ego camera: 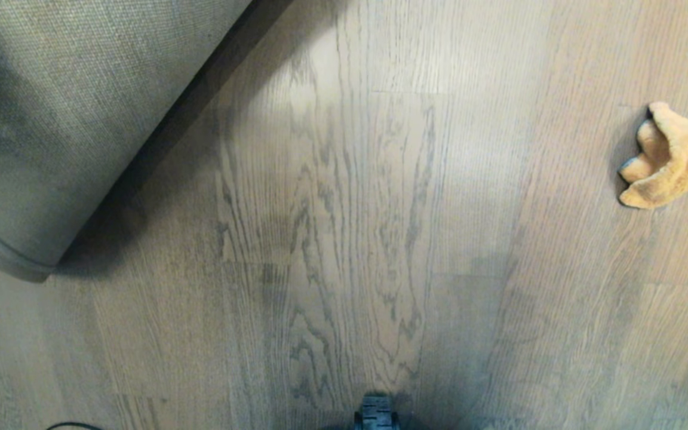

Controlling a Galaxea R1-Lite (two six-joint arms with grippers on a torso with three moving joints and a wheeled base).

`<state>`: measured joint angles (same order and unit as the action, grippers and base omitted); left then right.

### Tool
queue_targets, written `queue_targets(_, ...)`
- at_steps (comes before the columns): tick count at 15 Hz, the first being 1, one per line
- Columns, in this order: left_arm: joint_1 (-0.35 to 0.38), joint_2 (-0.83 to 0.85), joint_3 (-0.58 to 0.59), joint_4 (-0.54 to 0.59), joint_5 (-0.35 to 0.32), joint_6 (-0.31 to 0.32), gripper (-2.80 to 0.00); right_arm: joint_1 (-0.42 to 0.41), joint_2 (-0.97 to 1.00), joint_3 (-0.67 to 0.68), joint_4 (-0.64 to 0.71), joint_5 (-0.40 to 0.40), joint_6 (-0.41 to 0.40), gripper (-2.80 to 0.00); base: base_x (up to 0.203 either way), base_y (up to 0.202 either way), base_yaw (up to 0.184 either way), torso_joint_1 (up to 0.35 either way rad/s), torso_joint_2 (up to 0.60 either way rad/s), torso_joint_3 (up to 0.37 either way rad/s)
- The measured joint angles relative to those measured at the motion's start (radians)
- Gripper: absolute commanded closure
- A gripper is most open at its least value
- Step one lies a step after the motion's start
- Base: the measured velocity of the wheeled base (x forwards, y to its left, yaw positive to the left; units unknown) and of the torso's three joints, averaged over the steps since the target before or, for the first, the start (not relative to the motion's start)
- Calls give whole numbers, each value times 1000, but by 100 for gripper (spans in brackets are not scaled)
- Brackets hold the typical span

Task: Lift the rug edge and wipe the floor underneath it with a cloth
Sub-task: Pick up the rag

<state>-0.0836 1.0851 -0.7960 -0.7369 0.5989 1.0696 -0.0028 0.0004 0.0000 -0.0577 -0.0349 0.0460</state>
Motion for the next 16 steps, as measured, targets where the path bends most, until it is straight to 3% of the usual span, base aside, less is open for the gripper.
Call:
queue_targets(10, -7, 14, 10, -5, 33, -6, 0, 0, 0, 0, -1, 2, -8, 0, 0, 0, 0, 0, 0, 0)
queue_targets(13, -21, 17, 12, -5, 83, -6, 0, 0, 0, 0, 1, 2, -21, 0, 0, 0, 0, 0, 0, 0)
queue_targets(16, -24, 16, 21, -3, 86, -6, 0, 0, 0, 0, 3, 33, -70, 0, 0, 0, 0, 0, 0, 0)
